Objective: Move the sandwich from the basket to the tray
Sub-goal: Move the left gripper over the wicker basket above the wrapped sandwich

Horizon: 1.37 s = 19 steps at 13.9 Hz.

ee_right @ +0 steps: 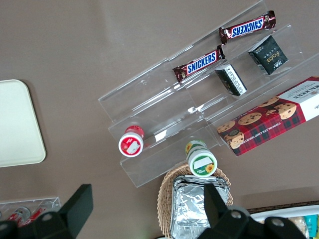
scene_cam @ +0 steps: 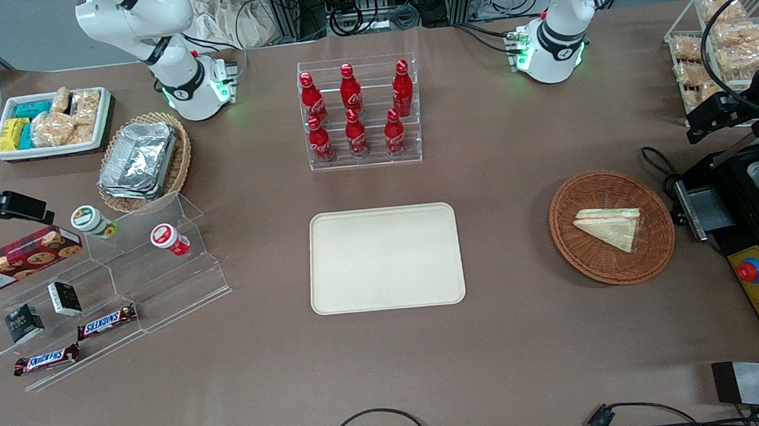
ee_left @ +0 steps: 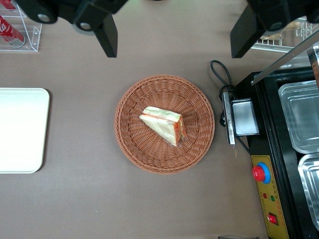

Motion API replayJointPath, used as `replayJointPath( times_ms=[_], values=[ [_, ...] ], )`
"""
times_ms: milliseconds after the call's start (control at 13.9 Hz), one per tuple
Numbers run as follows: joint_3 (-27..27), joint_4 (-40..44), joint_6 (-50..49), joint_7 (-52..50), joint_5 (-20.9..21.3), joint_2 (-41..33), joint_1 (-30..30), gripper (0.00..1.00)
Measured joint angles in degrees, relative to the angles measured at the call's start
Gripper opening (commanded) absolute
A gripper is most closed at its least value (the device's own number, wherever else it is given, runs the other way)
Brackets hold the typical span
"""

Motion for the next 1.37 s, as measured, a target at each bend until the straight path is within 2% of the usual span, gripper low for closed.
replayJointPath(
  times_ms=[361, 794, 1082, 1371],
  values=[
    [-0.11, -0.09, -0.18, -3.56, -0.79, 1.57, -0.11, 1.00],
    [0.06, -1.67, 1.67, -15.77, -0.80, 6.23, 0.10, 1.00],
    [0.40, -9.91, 11.40, -19.64, -0.93, 5.99, 3.23, 1.00],
    [0.56, -21.32, 23.85, -20.94, -3.48, 4.74, 6.36, 1.00]
  ],
)
